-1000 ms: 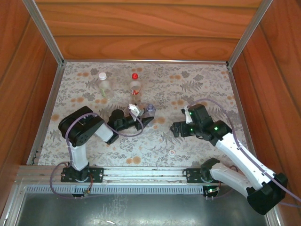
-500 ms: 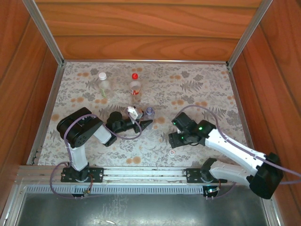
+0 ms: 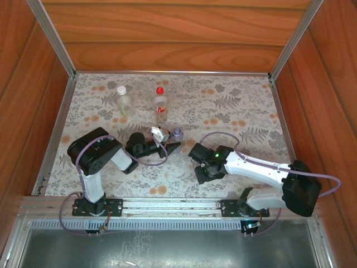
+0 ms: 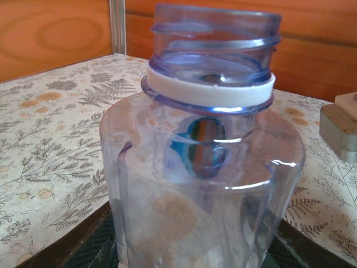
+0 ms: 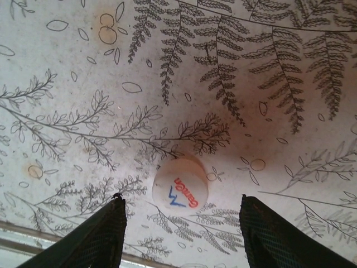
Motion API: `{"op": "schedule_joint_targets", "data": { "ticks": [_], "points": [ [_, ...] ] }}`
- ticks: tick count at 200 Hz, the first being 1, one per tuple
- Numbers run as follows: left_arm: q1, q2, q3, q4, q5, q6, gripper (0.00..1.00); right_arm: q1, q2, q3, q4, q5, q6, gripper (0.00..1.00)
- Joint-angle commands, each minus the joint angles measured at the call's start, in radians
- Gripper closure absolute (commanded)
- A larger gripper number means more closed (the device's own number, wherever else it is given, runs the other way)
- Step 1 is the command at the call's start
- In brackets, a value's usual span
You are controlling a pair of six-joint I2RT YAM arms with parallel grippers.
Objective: Screw on the bottle caps
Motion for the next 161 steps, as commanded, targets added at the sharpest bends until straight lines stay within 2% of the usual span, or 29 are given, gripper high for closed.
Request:
{"op": "schedule_joint_targets", "data": {
  "ticks": [1,52,127,161],
  "points": [
    [0.010,0.003,-0.015,0.002,0.025,0.009,0.43,0.009,0.022,-0.030,0.037,-0.004,0.036,0.42],
    [0.013,0.001,-0.017,0.002,0.024,0.009,0.43,0.008,0.053,-0.079,0.093,-0.035,0.051,0.43],
    [0.019,0.007,-0.011,0.002,0.026,0.003,0.43,0.010,0.077,-0.092,0.114,-0.043,0.046,0.57],
    [0.020,0.016,-0.007,0.001,0.031,0.002,0.43,0.010,0.075,-0.079,0.096,-0.038,0.043,0.59]
  ]
}}
